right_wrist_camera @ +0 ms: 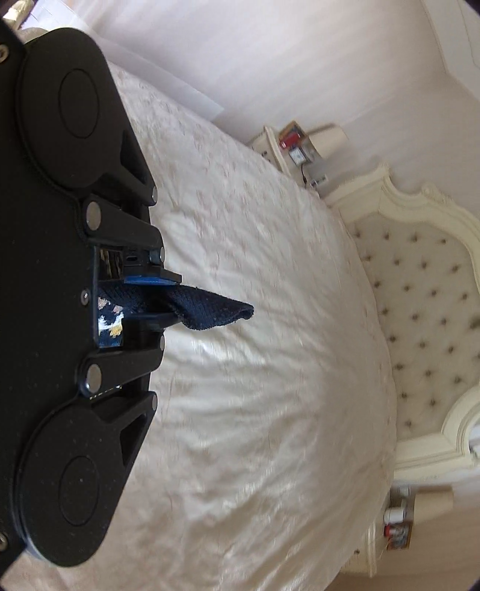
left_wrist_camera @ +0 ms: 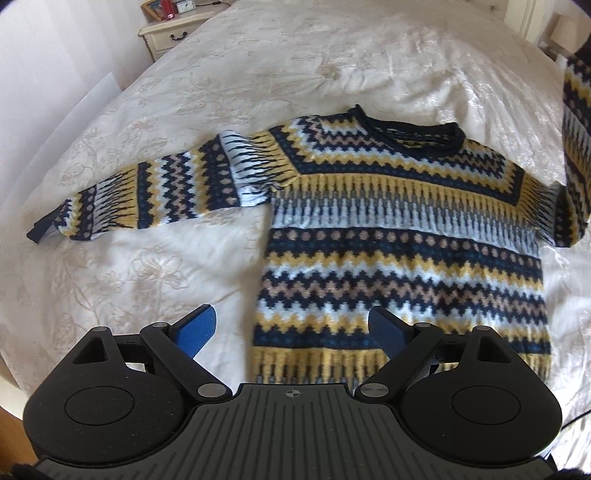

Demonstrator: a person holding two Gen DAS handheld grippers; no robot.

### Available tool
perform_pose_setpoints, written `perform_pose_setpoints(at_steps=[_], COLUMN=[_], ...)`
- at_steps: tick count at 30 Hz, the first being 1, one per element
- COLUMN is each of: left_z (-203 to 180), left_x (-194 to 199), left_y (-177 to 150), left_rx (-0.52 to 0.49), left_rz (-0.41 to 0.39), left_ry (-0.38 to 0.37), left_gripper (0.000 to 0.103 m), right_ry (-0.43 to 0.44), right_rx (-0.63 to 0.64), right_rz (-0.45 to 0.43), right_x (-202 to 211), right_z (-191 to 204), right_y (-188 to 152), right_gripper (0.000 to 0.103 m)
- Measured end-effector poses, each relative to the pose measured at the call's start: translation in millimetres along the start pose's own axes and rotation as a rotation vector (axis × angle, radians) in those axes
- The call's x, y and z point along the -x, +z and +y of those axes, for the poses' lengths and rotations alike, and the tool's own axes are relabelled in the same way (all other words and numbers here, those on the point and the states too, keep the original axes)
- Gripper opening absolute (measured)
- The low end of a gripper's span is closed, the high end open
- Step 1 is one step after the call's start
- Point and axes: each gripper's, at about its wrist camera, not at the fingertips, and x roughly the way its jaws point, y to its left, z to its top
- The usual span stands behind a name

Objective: Fold small clothes
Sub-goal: 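Carry the sleeve across the sweater body and release it with the right gripper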

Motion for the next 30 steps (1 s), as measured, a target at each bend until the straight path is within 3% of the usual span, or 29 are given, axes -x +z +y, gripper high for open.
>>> perform_pose_setpoints(at_steps=[7, 13, 16, 19, 21, 25, 30], left_z=[69.2, 105.2, 115.9, 122.3, 122.8, 116.2, 97.9], left_x=[-15.6, -28.7, -33.3, -37.7, -41.5, -48.2, -55.4], left_y=[4.8, 6.5, 6.4, 7.1, 8.2, 12.8, 20.1], left_rx=[0.050, 0.069, 0.079, 0.091, 0.090, 0.082, 0.069], left_rz=[0.004, 0.011, 0.014, 0.018, 0.025, 0.031, 0.035], left_ry=[0.042, 0.074, 0.080, 0.072, 0.072, 0.072, 0.054], left_gripper=[0.090, 0.090, 0.090, 0.090, 0.090, 0.089, 0.089], right_ry=[0.140, 0.155, 0.129, 0.130, 0.124, 0.075, -0.081], right_rx=[0.076, 0.161, 0.197, 0.224, 0.224, 0.206, 0.188], right_rz=[0.106, 0.221, 0.264, 0.283, 0.290, 0.300, 0.319], right_x=[-74.6, -124.5, -142.1, -147.9, -147.0, -152.5, -144.5], right_z=[103.8, 172.6, 194.5, 203.4, 201.1, 184.3, 121.8], right_y=[-44.2, -103.3, -131.1, -149.6, -155.8, -169.5, -173.5], right_gripper=[0.022, 0.022, 0.030, 0.039, 0.059, 0.058, 0.058])
